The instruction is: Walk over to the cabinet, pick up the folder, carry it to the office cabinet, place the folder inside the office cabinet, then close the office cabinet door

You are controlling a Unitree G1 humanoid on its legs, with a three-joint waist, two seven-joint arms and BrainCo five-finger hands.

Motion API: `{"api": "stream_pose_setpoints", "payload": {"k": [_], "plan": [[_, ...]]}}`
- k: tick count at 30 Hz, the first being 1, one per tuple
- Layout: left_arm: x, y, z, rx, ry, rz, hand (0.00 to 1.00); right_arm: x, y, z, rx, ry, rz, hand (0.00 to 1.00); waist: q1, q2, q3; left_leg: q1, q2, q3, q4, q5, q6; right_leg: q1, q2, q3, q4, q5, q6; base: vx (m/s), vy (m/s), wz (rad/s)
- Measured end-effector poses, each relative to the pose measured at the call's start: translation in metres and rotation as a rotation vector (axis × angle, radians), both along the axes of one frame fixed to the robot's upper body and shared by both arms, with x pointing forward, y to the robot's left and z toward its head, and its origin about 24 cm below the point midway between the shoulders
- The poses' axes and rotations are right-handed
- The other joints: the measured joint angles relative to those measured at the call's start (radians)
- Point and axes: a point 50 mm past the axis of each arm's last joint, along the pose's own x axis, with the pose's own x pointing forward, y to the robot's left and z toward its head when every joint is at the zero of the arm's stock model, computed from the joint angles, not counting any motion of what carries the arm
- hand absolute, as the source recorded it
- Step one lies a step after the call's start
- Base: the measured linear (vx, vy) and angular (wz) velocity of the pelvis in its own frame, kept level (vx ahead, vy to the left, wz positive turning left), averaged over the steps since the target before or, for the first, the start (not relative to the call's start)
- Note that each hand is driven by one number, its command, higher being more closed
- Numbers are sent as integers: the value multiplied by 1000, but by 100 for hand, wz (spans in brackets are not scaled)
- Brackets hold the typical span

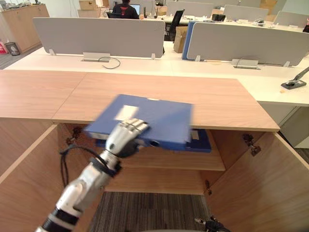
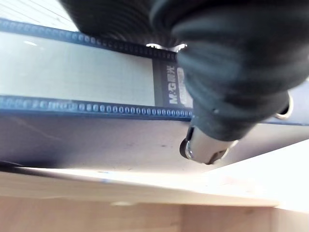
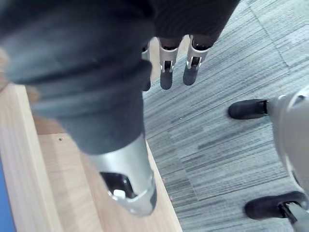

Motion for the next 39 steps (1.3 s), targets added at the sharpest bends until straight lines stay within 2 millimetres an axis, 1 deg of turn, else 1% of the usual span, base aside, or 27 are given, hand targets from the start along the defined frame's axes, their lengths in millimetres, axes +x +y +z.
{"api": "stream_pose_setpoints", "payload": {"k": [1, 2, 3, 4, 5, 6, 8, 9, 11, 15, 17, 18, 19, 20, 21, 25, 27, 29, 30, 32, 33, 34, 35, 36, 37, 38, 39], "plan": [[-14, -13, 9, -121, 16, -85, 100, -3, 4, -2, 10, 16, 16, 0, 1, 2, -1, -6, 0, 1, 0, 0, 0, -8, 0, 1, 2, 0, 0, 18, 9, -3], [-24, -22, 15, -240, 46, -148, 100, -7, 9, -3, 30, 29, 3, 0, 0, 3, 0, -6, 2, 3, 0, 0, 0, -9, 1, 3, 3, 0, 0, 10, 5, -4], [-28, -25, 18, -299, 67, -172, 100, -10, 11, -4, 35, 38, 11, 0, 0, 4, 0, -5, 3, 3, 0, 0, 0, -9, 1, 3, 4, -1, -1, -5, -1, -3], [-34, -29, 21, -402, 110, -202, 100, -14, 15, -5, 45, 44, 5, 0, -1, 5, -1, -6, 4, 3, 0, -1, 0, -11, 3, 4, 5, -1, -2, 0, 0, 0], [-38, -28, 22, -514, 168, -222, 100, -17, 16, -6, 53, 40, -10, 0, 0, 8, -2, -7, 6, 4, 0, -2, 1, -14, 4, 5, 9, -4, -3, 0, 0, 0], [-40, -27, 22, -560, 188, -224, 100, -17, 16, -6, 52, 37, -13, 0, 0, 9, -2, -7, 7, 4, 0, -2, 1, -18, 4, 7, 13, -6, -4, -34, -2, -1], [-40, -19, 21, -721, 281, -221, 100, -19, 16, -6, 56, 32, -34, 0, 3, 9, -1, -8, 9, 3, -4, -4, -3, -26, 3, 7, 31, -20, -5, -42, -1, 1], [-40, -16, 20, -753, 301, -215, 100, -19, 17, -6, 56, 28, -32, 0, 3, 9, -1, -9, 9, 3, -4, -4, -3, -28, 2, 7, 34, -22, -4, -39, -1, 2], [-41, -6, 18, -878, 380, -213, 100, -17, 18, -5, 47, 15, 14, 0, 3, 8, -9, -31, 8, 2, -4, -2, -3, -52, 1, 7, 36, -25, -5, -18, 2, 1], [-39, 8, 21, -1035, 424, -223, 100, -15, 20, -5, 43, 9, 45, 0, 6, 4, -11, -41, 6, 1, 0, 4, 4, -59, 1, 7, 37, -16, 3, 32, 3, 0], [-35, 15, 21, -1210, 484, -285, 100, -15, 19, -5, 45, 6, 35, 0, 6, 4, -12, -48, 7, 3, 1, 3, 5, -59, 1, 7, 37, -16, 2, 47, 0, 1], [-35, 16, 21, -1244, 492, -296, 100, -15, 19, -5, 45, 6, 35, 0, 6, 4, -12, -51, 7, 4, 1, 3, 5, -61, 2, 7, 37, -16, 2, 38, 0, 1], [-33, 17, 21, -1325, 521, -328, 100, -15, 20, -5, 46, 7, 46, 0, 7, 4, -12, -53, 8, 4, 1, 3, 5, -63, 3, 7, 37, -16, 2, 0, 0, 0], [-33, 18, 20, -1359, 534, -341, 100, -14, 21, -5, 46, 8, 60, 0, 6, 4, -12, -53, 8, 5, 1, 3, 5, -63, 3, 7, 37, -16, 2, 0, 0, 0], [-32, 20, 19, -1432, 560, -369, 100, -13, 22, -5, 44, 2, 73, 0, 6, 5, -14, -53, 8, 6, 1, 3, 5, -63, 3, 8, 37, -16, 2, 0, 0, 0], [-35, 21, 11, -1528, 624, -396, 100, -9, 23, -3, 39, -27, 106, 0, 4, 7, -19, -52, 10, 19, 1, 1, 5, -74, 3, 23, 42, -16, 2, -24, 14, -10], [-39, 22, 5, -1569, 653, -374, 100, -1, 22, 3, 36, -110, 85, 0, 4, 11, -23, -52, 11, 29, 1, 1, 5, -83, 2, 33, 49, -16, 1, -24, 17, -16], [-45, 26, -5, -1618, 676, -316, 100, 15, 22, 19, 23, -265, 48, 0, -4, 14, -25, -46, 12, 40, 1, 1, 6, -91, 1, 48, 59, -16, 1, -26, 20, -18], [-46, 27, -7, -1624, 679, -302, 100, 20, 21, 24, 13, -312, 38, 0, -5, 14, -24, -42, 12, 44, 1, 0, 6, -90, 0, 51, 61, -16, 1, -37, 19, -15], [-51, 34, -13, -1644, 675, -251, 100, 39, 10, 53, -60, -495, -52, 0, -13, 14, -27, -34, 11, 51, 0, -2, 8, -92, -1, 56, 63, -16, 1, -56, 18, -8], [-52, 35, -14, -1649, 673, -241, 100, 44, 6, 62, -83, -545, -88, 0, -15, 13, -28, -34, 11, 52, 0, -2, 8, -93, -1, 57, 64, -16, 1, -52, 17, -5], [-54, 37, -16, -1657, 670, -221, 100, 55, -3, 80, -141, -637, -141, 0, -20, 13, -28, -32, 12, 55, 0, -2, 7, -95, -1, 60, 67, -16, 2, -43, 17, -10], [-56, 40, -18, -1663, 667, -198, 100, 65, -11, 100, -228, -721, -158, 0, -22, 13, -28, -26, 12, 61, 0, -2, 7, -95, -2, 68, 67, -16, 2, -45, 17, -13], [-57, 41, -18, -1665, 666, -189, 100, 70, -13, 110, -264, -760, -161, 0, -22, 13, -28, -23, 12, 64, 0, -2, 7, -95, -2, 73, 67, -16, 2, -48, 20, -20], [-58, 42, -20, -1673, 664, -173, 100, 80, -18, 136, -343, -863, -164, 0, -27, 13, -31, -20, 13, 76, 0, -5, 6, -96, -2, 78, 65, -16, 1, -35, 16, -16], [-58, 42, -20, -1675, 663, -173, 100, 84, -19, 147, -369, -908, -170, 0, -29, 13, -31, -20, 13, 79, 0, -4, 6, -97, -1, 79, 64, -14, 0, -34, 16, -16], [-58, 42, -20, -1676, 660, -171, 100, 89, -21, 168, -428, -986, -172, 0, -30, 12, -30, -20, 14, 82, 0, -4, 6, -99, -1, 81, 61, -12, -1, -16, 9, -8]]}}
